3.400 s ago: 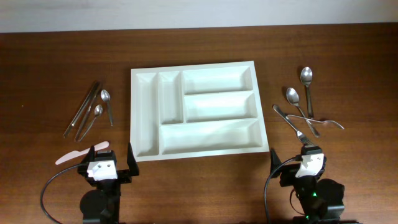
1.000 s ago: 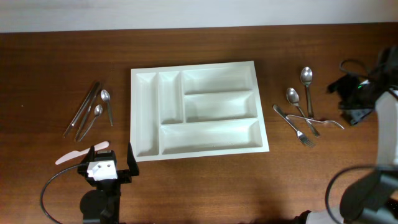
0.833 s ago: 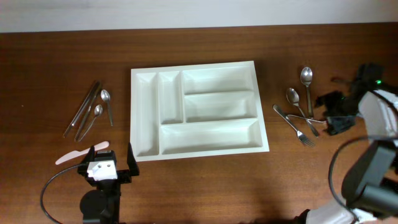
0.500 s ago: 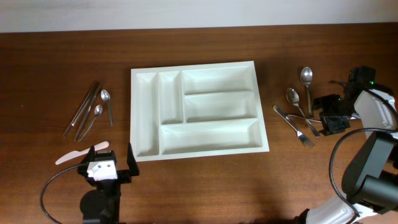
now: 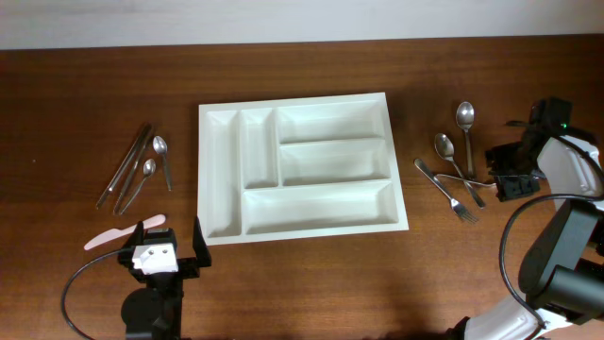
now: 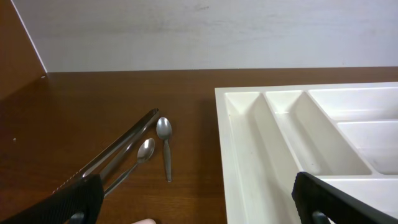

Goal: Pack container
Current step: 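Lower the right gripper and grasp the silver fork by its handle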

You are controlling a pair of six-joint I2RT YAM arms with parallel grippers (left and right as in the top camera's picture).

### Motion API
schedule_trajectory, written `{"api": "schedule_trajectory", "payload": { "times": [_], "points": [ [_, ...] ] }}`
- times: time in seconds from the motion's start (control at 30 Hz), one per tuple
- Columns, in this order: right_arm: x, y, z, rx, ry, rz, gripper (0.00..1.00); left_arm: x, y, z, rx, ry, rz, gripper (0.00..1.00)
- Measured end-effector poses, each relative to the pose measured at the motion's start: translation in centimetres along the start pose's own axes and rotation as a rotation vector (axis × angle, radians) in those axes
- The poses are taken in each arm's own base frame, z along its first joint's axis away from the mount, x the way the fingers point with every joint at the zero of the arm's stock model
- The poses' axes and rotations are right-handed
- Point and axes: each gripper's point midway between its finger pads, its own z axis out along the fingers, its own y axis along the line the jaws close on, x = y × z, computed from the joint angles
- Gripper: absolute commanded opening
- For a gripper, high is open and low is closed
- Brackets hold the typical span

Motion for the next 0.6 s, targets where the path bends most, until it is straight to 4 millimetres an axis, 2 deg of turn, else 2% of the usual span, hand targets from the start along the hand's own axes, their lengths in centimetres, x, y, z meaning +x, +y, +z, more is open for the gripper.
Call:
{"api": "schedule_trajectory", "payload": {
  "times": [0.3,0.6],
  "points": [
    [0.5,-0.6,3.1,0.061,0.032,-0.006,0.60,0.0,0.0,0.0,0.000,0.000,0.000,0.99],
    [-0.1,0.8,3.5,0.013,0.000,-0.016,0.50,0.0,0.0,0.0,0.000,0.000,0.000,0.99]
  ]
}}
